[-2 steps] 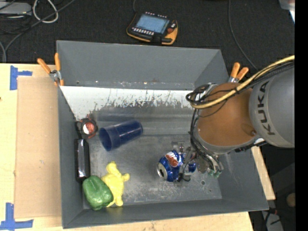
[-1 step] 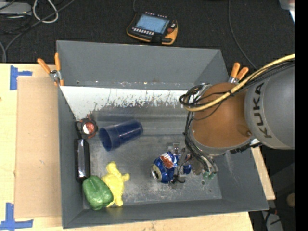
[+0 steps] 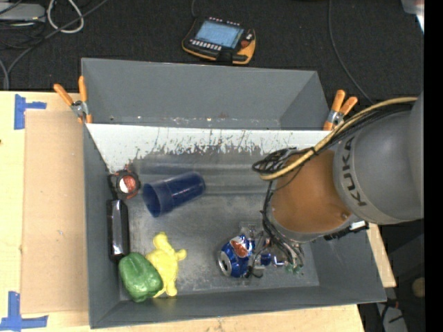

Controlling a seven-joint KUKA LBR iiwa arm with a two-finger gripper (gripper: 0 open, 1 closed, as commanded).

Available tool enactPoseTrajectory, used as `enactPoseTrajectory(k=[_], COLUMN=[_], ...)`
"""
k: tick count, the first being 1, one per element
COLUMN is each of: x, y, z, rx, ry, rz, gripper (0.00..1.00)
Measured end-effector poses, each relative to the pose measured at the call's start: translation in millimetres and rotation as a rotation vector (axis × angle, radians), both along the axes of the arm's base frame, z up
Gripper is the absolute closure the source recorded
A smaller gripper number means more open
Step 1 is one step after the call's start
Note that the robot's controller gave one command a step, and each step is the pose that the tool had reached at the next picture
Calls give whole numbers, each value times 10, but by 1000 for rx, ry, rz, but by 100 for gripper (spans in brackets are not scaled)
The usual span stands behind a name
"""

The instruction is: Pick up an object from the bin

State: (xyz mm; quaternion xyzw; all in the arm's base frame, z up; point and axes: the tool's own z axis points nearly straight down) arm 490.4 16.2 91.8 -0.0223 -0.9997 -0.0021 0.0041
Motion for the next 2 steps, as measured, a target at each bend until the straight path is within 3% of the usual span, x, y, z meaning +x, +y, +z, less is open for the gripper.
enactPoseTrajectory(k=[1, 2], x=[68, 4], y=[345, 268], z=[825, 1053], rx=[5, 1], ry=[-26, 6], rz=[1, 20], gripper=[100, 100])
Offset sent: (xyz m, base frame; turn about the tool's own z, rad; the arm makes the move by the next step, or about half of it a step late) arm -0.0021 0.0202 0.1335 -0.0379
